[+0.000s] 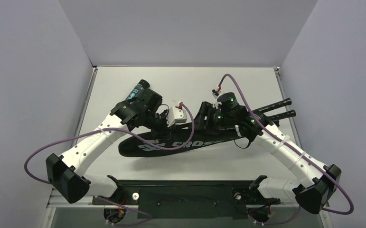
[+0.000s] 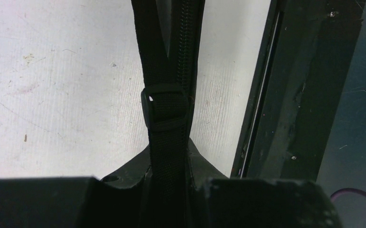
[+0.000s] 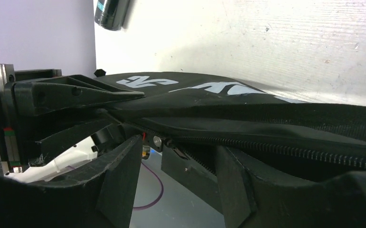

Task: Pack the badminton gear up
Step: Zip the racket bag at the center of the board.

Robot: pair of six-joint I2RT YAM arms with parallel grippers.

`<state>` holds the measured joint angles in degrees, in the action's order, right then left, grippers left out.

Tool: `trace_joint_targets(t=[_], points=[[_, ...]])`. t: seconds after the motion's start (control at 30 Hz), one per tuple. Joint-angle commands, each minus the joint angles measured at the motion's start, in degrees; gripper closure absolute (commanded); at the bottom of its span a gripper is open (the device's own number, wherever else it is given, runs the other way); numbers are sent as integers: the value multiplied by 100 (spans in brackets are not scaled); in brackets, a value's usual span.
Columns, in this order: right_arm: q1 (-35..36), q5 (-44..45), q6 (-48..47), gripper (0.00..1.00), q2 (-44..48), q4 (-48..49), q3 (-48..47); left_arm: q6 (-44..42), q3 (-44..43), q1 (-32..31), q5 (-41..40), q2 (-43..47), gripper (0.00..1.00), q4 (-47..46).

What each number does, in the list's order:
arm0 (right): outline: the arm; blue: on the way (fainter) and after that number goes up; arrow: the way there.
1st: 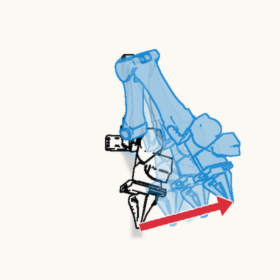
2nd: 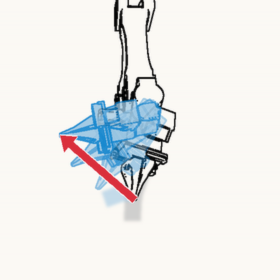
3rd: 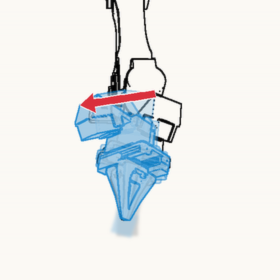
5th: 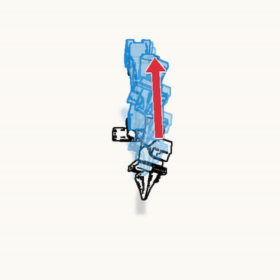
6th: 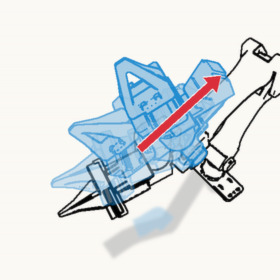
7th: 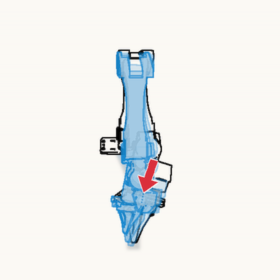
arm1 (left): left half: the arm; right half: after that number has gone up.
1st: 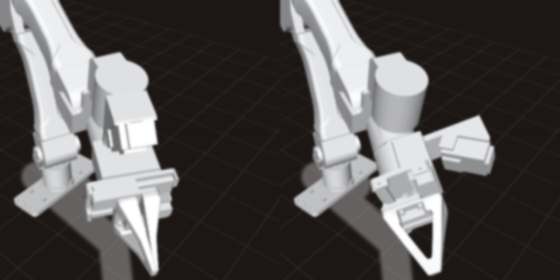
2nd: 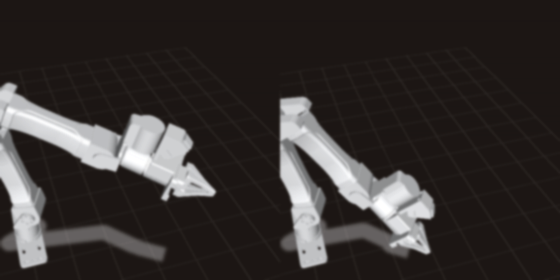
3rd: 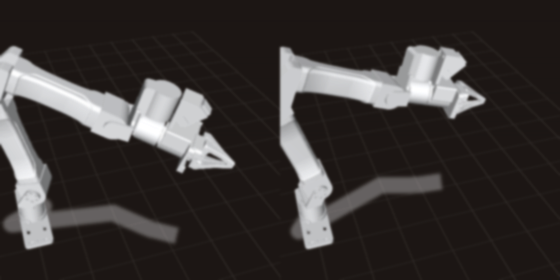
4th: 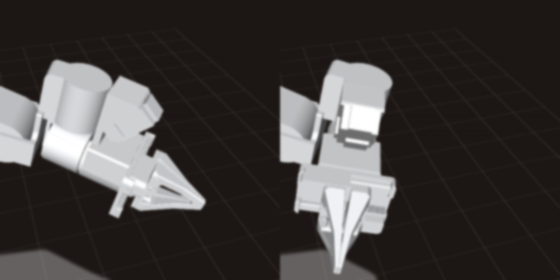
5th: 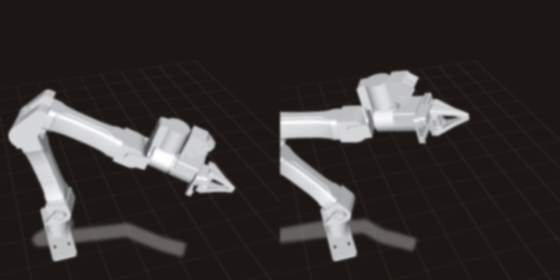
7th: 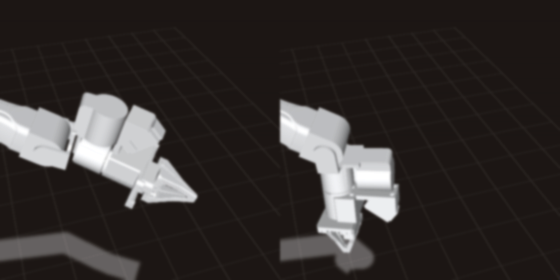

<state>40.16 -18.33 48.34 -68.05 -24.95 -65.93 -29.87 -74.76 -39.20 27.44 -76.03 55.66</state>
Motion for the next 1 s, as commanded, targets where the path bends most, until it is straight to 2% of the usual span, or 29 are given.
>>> trace_joint_targets(t=[0.0,0.2,0.37,0.53,0.67,0.97], points=[[31,53,97,48,90,312,163,-86,-458,75,603,-16,100,-347],[-79,732,-195,48,527,-275,-226,-54,-429,87,699,-52,100,-332],[-191,669,-253,48,916,-397,-185,38,-486,164,836,-93,100,-336],[-166,121,162,47,1287,499,602,211,-565,295,1022,-184,100,-357],[-145,-260,630,45,1379,1577,1210,362,-661,382,1201,-238,100,-398],[-109,-222,1363,45,1167,3709,2064,609,-772,449,1523,-244,100,-500]])
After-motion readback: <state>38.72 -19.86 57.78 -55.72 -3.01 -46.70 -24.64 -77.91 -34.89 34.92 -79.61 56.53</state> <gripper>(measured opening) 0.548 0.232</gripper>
